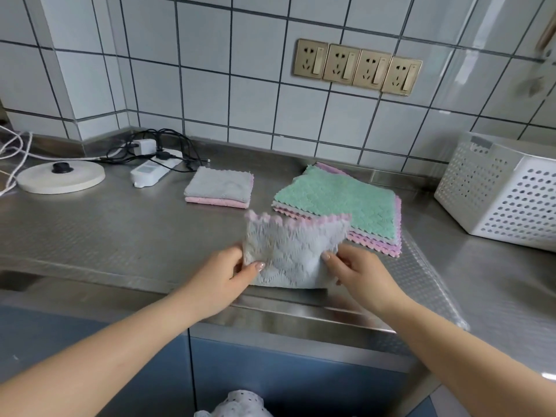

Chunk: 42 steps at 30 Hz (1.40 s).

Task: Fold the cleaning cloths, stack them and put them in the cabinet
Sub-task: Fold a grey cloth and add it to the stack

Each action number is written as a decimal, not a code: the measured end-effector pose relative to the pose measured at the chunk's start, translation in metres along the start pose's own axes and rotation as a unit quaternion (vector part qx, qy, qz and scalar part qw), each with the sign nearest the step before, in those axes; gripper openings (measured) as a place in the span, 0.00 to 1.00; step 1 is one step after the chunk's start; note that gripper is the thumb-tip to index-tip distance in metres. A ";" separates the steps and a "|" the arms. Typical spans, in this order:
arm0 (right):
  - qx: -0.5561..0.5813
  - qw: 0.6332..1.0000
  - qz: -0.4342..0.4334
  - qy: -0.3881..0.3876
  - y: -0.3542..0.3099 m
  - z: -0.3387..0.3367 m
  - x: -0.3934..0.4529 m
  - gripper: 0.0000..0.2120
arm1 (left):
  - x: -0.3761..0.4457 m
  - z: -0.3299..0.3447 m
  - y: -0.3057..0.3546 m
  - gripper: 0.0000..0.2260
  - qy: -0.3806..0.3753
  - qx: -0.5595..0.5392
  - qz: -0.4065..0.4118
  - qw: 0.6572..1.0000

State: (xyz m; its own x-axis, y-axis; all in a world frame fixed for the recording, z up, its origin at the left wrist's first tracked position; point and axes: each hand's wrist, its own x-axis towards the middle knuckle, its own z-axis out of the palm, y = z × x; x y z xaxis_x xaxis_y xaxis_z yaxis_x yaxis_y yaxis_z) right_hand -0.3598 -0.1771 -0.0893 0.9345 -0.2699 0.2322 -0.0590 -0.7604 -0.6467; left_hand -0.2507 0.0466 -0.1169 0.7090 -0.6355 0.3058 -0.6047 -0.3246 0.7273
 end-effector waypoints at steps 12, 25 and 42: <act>-0.069 0.980 0.169 -0.073 -0.009 0.008 0.053 0.19 | 0.031 -0.005 0.017 0.21 -0.043 0.093 -0.102 0.990; -0.142 0.967 0.197 -0.076 0.001 0.009 0.064 0.12 | 0.050 -0.010 0.008 0.23 -0.085 0.203 -0.127 0.967; -0.259 0.958 0.052 -0.115 -0.004 0.058 0.058 0.24 | 0.073 0.028 0.001 0.24 -0.179 0.312 -0.067 0.931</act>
State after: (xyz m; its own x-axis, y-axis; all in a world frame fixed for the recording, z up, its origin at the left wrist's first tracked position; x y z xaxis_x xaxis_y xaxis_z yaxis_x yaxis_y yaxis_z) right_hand -0.2847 -0.1560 -0.1156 0.9634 -0.2674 -0.0187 -0.2657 -0.9436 -0.1974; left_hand -0.2097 -0.0196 -0.1114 0.6946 -0.7163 -0.0667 -0.6917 -0.6905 0.2117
